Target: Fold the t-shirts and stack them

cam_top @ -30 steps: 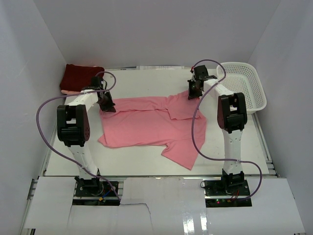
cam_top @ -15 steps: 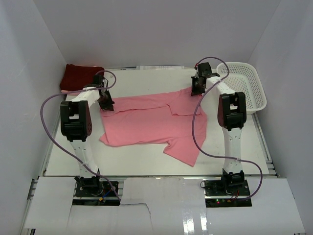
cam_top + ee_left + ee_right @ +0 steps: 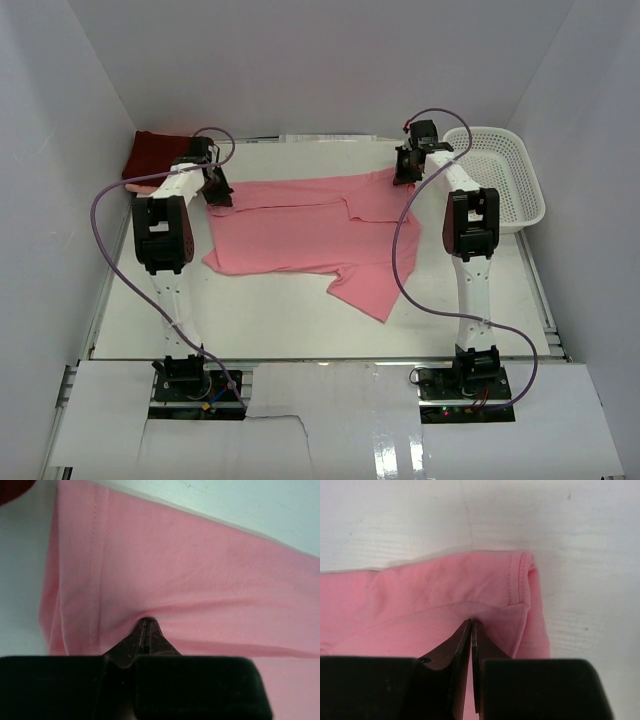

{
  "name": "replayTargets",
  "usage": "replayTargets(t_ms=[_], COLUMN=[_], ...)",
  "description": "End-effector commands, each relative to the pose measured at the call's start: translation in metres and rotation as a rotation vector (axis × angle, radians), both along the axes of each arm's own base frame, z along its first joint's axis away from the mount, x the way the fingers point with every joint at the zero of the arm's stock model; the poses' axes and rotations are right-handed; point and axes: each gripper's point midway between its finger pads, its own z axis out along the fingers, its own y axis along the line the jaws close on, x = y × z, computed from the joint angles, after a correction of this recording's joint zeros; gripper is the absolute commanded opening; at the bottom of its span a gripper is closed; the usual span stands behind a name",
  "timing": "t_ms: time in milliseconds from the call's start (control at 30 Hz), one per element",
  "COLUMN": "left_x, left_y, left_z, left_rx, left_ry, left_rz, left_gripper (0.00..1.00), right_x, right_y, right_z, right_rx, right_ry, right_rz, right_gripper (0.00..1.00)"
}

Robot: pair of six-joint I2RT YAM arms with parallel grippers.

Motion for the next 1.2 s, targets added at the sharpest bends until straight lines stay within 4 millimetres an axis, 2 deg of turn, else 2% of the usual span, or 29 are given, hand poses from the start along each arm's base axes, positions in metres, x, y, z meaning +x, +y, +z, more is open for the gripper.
replayTargets(t_ms=[0, 133, 233, 267, 333, 367, 433, 467, 567, 600, 633, 667, 700, 733, 767, 800, 833, 867, 900, 933, 967, 1000, 1033, 1067, 1100, 1167], left_x=[0.002, 0.005, 0.010, 0.011, 0.012, 0.012, 0.011, 0.006, -0.008, -0.026, -0.036, -0.046, -0.069, -0.080, -0.089, -0.112, -0.124, -0.137, -0.156, -0.165, -0.173, -0.180, -0.194, -0.199, -0.206, -0.215], left_y=[0.006, -0.004, -0.012, -0.015, -0.019, -0.020, -0.020, -0.019, -0.009, -0.006, -0.003, 0.003, 0.008, 0.014, 0.027, 0.034, 0.042, 0.054, 0.059, 0.060, 0.061, 0.061, 0.060, 0.059, 0.059, 0.058], left_z=[-0.003, 0.012, 0.047, 0.070, 0.097, 0.127, 0.159, 0.193, 0.239, 0.256, 0.259, 0.260, 0.253, 0.248, 0.242, 0.226, 0.215, 0.205, 0.194, 0.191, 0.189, 0.187, 0.185, 0.184, 0.176, 0.178], left_rx=[-0.005, -0.059, -0.099, -0.109, -0.116, -0.117, -0.115, -0.109, -0.068, -0.059, -0.049, -0.022, -0.011, 0.008, 0.058, 0.070, 0.092, 0.130, 0.128, 0.133, 0.135, 0.131, 0.125, 0.117, 0.117, 0.108], left_ry=[0.021, -0.008, -0.078, -0.123, -0.176, -0.238, -0.309, -0.378, -0.479, -0.516, -0.524, -0.528, -0.518, -0.511, -0.511, -0.482, -0.465, -0.448, -0.436, -0.435, -0.438, -0.446, -0.464, -0.475, -0.463, -0.480], left_rz=[0.012, -0.003, -0.013, -0.016, -0.012, -0.009, -0.002, -0.001, 0.042, 0.056, 0.068, 0.099, 0.127, 0.158, 0.215, 0.267, 0.322, 0.398, 0.429, 0.431, 0.437, 0.440, 0.440, 0.442, 0.448, 0.451], left_gripper=[0.00, 0.00, 0.00, 0.09, 0.15, 0.19, 0.22, 0.22, 0.22, 0.22, 0.22, 0.24, 0.25, 0.25, 0.25, 0.25, 0.27, 0.27, 0.35, 0.43, 0.54, 0.69, 0.89, 0.97, 0.98, 0.98], right_x=[0.006, 0.019, 0.030, 0.036, 0.038, 0.042, 0.041, 0.039, 0.020, 0.012, -0.003, -0.021, -0.035, -0.062, -0.078, -0.096, -0.118, -0.152, -0.168, -0.189, -0.218, -0.230, -0.250, -0.263, -0.284, -0.304], right_y=[-0.021, -0.020, -0.018, -0.017, -0.015, -0.014, -0.017, -0.017, -0.018, -0.018, -0.018, -0.018, -0.015, -0.013, -0.011, -0.007, 0.001, 0.004, 0.003, 0.017, 0.017, 0.017, 0.026, 0.028, 0.027, 0.027], right_z=[-0.026, -0.007, 0.030, 0.054, 0.077, 0.103, 0.123, 0.147, 0.182, 0.186, 0.212, 0.192, 0.188, 0.181, 0.175, 0.166, 0.185, 0.146, 0.138, 0.162, 0.135, 0.134, 0.150, 0.149, 0.145, 0.135], right_rx=[-0.007, 0.035, 0.052, 0.061, 0.075, 0.080, 0.073, 0.074, 0.065, 0.064, 0.074, 0.077, 0.092, 0.094, 0.099, 0.112, 0.123, 0.110, 0.084, 0.091, 0.067, 0.046, 0.070, 0.080, 0.098, 0.129], right_ry=[0.047, -0.009, -0.086, -0.142, -0.192, -0.252, -0.291, -0.333, -0.370, -0.363, -0.395, -0.332, -0.301, -0.255, -0.223, -0.182, -0.217, -0.128, -0.129, -0.207, -0.157, -0.170, -0.224, -0.226, -0.222, -0.181], right_rz=[-0.035, -0.029, -0.024, -0.023, -0.012, -0.004, -0.012, -0.007, 0.019, 0.024, 0.026, 0.027, 0.028, 0.034, 0.037, 0.032, 0.047, 0.056, 0.049, 0.081, 0.095, 0.087, 0.117, 0.133, 0.144, 0.148], right_gripper=[0.11, 0.14, 0.17, 0.19, 0.24, 0.37, 0.55, 0.66, 0.68, 0.68, 0.68, 0.69, 0.69, 0.70, 0.70, 0.70, 0.69, 0.69, 0.69, 0.78, 0.84, 0.89, 0.95, 0.96, 0.96, 0.94])
